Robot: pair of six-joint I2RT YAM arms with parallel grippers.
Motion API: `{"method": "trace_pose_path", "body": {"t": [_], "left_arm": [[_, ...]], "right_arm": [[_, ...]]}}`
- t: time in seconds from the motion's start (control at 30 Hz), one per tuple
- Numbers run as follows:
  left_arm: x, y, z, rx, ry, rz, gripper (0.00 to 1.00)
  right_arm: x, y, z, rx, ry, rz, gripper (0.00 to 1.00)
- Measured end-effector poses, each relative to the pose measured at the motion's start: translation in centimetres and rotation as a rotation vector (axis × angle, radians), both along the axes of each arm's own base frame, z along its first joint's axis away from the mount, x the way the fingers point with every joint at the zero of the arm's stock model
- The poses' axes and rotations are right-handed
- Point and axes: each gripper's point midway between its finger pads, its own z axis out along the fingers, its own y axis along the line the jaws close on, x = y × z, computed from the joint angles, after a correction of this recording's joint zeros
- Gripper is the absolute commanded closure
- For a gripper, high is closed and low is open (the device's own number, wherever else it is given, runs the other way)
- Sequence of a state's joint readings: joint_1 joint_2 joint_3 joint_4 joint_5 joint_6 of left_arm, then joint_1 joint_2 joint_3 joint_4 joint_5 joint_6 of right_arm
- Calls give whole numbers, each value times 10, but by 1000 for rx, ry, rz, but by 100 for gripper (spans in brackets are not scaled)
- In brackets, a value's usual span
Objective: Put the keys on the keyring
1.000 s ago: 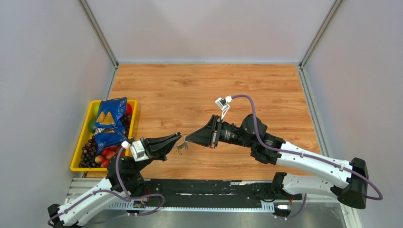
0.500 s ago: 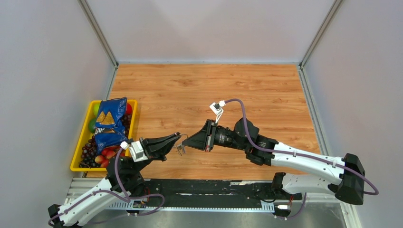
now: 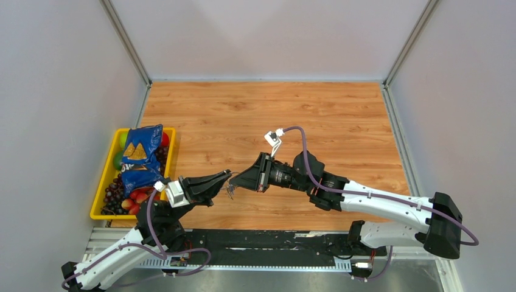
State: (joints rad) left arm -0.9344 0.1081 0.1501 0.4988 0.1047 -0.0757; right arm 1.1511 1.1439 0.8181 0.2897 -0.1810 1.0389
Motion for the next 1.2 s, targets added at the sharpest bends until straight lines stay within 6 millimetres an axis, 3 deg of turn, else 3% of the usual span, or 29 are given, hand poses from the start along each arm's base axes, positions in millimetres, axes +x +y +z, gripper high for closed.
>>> {"method": "trace_pose_path", "body": {"t": [1.2], "left_arm": [[-3,-2,0,3,-10,-16,99]], "right_arm": [[13,0,15,47,23,-74,100]]}}
